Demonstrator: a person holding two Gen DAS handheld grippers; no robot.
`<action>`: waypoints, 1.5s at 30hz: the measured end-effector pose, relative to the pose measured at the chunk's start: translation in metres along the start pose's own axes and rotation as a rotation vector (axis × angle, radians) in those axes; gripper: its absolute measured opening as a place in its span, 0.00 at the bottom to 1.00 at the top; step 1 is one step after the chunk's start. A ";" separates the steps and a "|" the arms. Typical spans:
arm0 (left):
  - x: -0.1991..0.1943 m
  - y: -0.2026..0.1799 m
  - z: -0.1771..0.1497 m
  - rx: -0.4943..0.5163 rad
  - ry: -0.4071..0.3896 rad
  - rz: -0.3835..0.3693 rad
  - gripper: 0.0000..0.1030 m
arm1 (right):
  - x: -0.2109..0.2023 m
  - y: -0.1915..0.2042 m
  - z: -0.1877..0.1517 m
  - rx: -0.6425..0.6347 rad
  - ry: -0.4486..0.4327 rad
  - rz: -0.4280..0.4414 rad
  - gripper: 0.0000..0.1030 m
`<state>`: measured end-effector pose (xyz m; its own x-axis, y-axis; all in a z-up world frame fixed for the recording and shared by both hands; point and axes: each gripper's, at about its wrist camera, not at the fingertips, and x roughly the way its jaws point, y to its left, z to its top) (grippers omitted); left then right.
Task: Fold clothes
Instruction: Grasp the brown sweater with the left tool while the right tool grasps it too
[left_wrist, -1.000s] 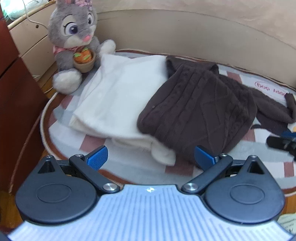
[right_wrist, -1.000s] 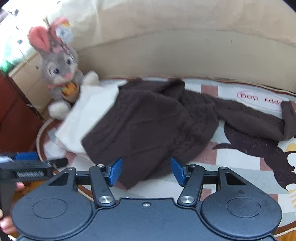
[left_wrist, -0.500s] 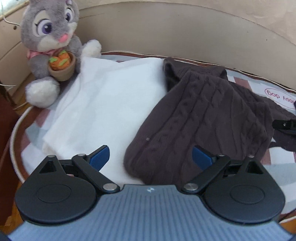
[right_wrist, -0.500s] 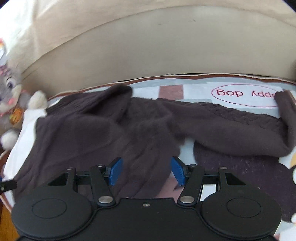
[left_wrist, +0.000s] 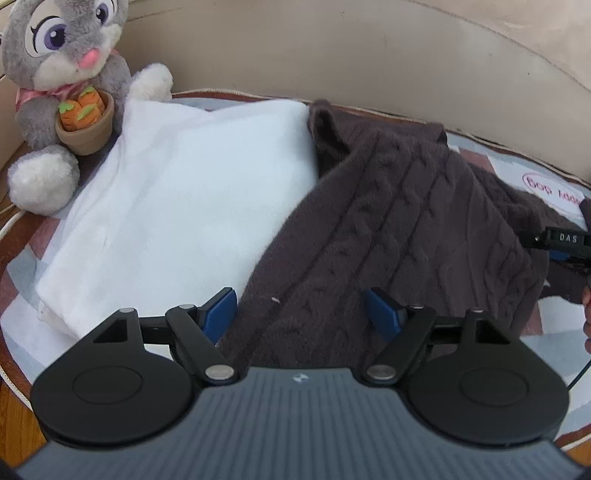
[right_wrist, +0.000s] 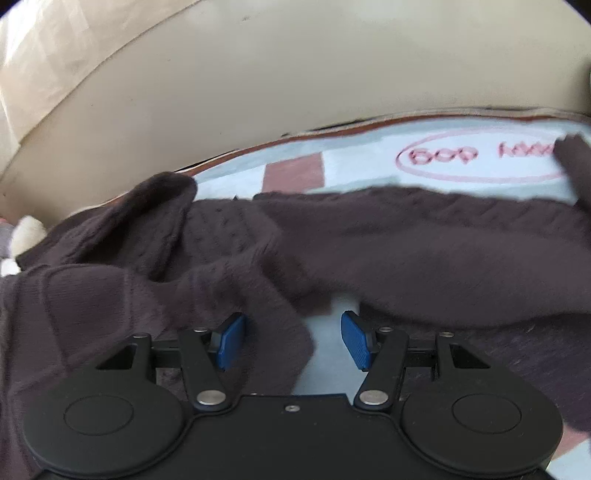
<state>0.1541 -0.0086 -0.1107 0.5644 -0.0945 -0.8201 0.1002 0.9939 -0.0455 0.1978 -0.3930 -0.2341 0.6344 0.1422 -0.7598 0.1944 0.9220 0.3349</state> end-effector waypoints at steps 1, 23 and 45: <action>0.002 -0.001 0.000 0.005 0.005 0.002 0.79 | 0.003 0.000 -0.002 0.012 0.010 0.016 0.61; -0.055 -0.089 0.018 0.218 -0.061 -0.111 0.05 | -0.137 -0.017 -0.010 0.014 -0.172 0.416 0.10; -0.039 -0.088 -0.042 -0.026 0.092 -0.053 0.43 | -0.152 -0.126 -0.043 0.137 -0.071 0.370 0.59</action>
<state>0.0885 -0.0898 -0.0984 0.4811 -0.1423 -0.8650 0.1055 0.9890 -0.1041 0.0445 -0.5150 -0.1846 0.7294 0.4262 -0.5351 0.0377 0.7559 0.6536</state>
